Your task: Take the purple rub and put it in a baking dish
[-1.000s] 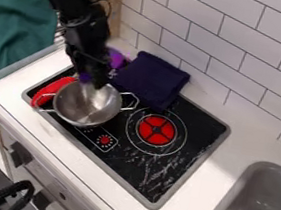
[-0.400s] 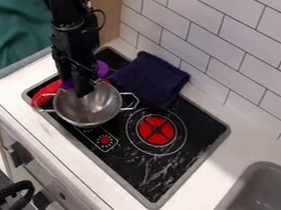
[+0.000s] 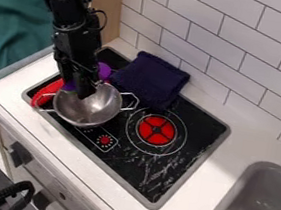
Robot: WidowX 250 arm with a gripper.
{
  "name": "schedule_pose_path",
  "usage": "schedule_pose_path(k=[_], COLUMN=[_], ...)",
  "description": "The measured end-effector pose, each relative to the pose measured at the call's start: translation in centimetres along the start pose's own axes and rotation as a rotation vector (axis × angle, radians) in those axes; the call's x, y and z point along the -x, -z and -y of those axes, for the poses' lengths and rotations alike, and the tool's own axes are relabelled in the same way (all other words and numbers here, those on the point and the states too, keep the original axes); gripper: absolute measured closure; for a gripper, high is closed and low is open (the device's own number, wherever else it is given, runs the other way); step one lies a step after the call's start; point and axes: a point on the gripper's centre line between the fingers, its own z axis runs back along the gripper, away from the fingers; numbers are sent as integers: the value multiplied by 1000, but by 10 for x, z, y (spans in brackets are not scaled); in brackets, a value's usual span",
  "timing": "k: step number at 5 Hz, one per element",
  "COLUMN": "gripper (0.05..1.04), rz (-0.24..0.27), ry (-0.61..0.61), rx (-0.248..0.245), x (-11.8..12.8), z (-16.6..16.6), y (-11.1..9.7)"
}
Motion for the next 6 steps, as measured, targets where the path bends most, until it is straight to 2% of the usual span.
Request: schedule_pose_path(k=[1,2,4,6], gripper=[208,57,74,74], rz=[-25,-26,9,45], ry=[2,15,75,38], rx=[18,22,5,26], x=[1,-2,-24,-37], z=[4,9,27,42], y=[3,3,-13,-18])
